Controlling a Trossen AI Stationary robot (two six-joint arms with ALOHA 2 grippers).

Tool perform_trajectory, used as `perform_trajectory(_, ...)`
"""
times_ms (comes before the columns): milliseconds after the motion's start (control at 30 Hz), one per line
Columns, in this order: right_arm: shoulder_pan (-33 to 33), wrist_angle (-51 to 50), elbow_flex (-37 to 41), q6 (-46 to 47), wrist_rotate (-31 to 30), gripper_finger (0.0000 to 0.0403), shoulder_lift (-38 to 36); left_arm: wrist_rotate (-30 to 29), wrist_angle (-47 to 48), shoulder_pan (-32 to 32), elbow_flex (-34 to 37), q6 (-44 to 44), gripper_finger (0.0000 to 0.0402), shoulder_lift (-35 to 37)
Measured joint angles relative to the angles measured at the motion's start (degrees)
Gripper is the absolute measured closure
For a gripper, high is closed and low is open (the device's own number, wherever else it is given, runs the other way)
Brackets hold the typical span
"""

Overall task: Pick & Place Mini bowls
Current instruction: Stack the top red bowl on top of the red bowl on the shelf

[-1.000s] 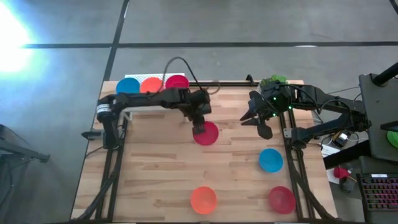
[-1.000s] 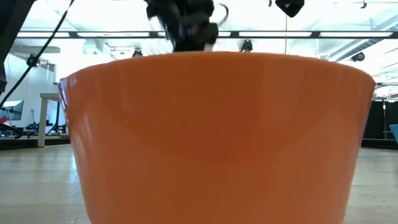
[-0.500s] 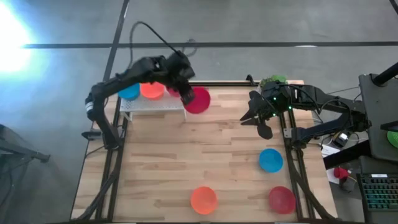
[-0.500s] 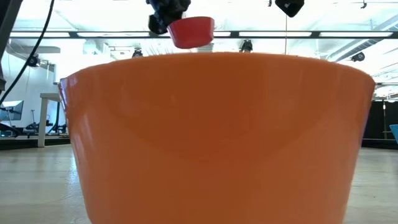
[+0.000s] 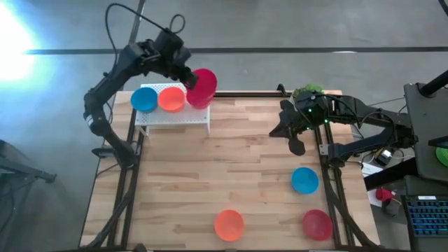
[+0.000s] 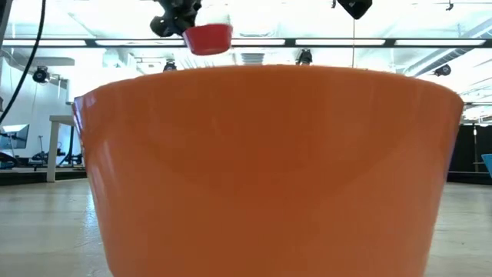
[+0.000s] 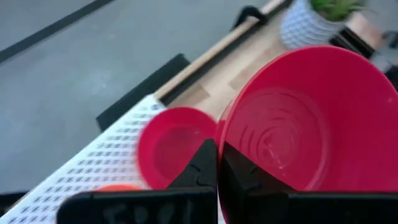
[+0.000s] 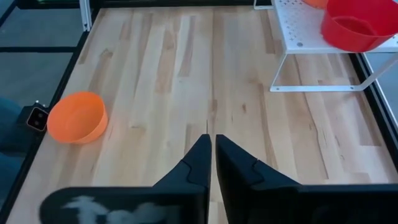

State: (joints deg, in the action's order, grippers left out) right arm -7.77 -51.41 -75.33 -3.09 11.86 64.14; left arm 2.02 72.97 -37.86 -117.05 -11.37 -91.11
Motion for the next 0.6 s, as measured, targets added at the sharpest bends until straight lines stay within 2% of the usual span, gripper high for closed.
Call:
perform_trajectory(133, 0.0, 0.53, 0.0, -0.2, 0.0, 0.0394, 0.0, 0.07, 0.42, -3.42, 0.02, 0.13, 0.0401, -0.11)
perform_trajectory(333, -0.01, 3.1, 0.0, -0.67, -0.35, 0.0394, 0.0, 3.32, 1.73, -7.88, 0.07, 2.67, 0.0401, -0.11)
perform_trajectory(500, -0.07, 4.89, 0.0, -1.62, -4.42, 0.0394, 0.02, 8.09, 1.92, -11.62, 0.08, 4.23, 0.0401, -0.2)
perform_trajectory(600, -0.19, 5.94, 0.0, -1.61, -5.87, 0.0394, 0.02, 9.01, 1.73, -13.14, 0.29, 4.38, 0.0401, -0.22)
